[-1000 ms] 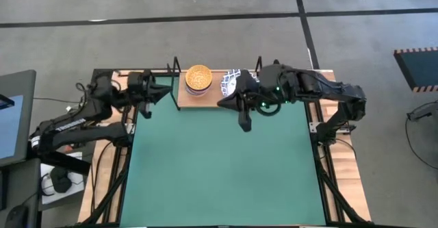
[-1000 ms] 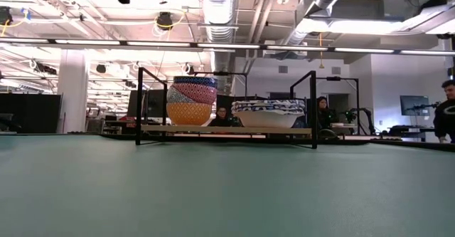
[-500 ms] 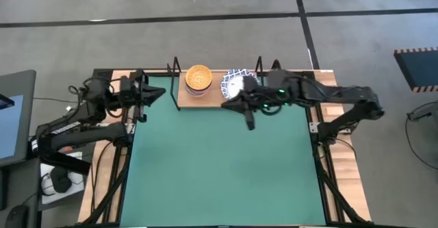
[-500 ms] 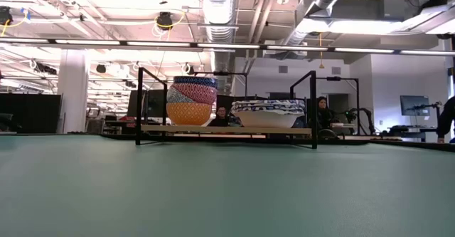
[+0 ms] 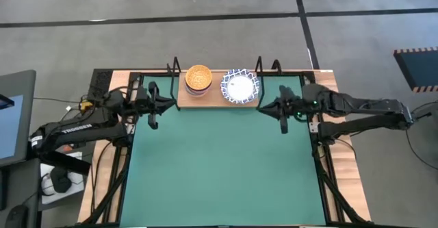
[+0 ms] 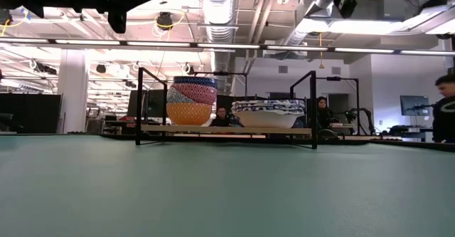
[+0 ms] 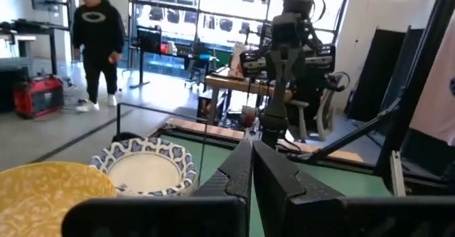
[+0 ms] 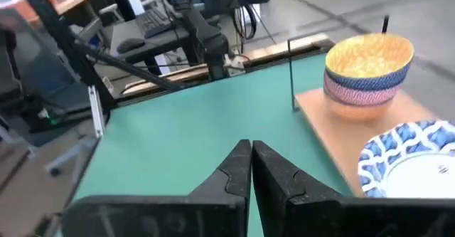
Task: Place and stack bowls onto a shelf
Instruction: Return to Home Position
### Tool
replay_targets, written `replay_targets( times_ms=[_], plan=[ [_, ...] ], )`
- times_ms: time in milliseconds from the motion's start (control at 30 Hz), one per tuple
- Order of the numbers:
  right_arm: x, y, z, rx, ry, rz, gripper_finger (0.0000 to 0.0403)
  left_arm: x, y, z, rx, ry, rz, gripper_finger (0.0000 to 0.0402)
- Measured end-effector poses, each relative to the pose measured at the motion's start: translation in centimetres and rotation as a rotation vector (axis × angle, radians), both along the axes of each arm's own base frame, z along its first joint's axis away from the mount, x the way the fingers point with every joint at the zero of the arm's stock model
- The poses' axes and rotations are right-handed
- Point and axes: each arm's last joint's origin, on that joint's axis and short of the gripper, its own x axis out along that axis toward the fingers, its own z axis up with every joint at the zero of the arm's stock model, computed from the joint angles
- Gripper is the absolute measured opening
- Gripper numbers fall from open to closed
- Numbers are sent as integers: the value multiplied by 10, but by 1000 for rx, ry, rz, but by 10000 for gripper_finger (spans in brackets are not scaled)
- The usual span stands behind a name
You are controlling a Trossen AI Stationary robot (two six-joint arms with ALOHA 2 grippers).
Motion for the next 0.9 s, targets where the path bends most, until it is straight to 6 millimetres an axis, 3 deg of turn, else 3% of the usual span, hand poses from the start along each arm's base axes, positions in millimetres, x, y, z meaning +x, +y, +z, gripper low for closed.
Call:
replay_targets(
  times_ms=[300, 633, 900],
  plan=[
    [-35, 5, -17, -281, -210, 53, 16, -10, -3, 3, 155, -5, 44, 0],
    [-69, 3, -87, -182, -321, -6, 18, -16, -5, -37, 78, 36, 58, 0],
    [-80, 7, -125, -67, -385, 64, 17, -28, -10, -44, 75, -13, 43, 0]
  ],
)
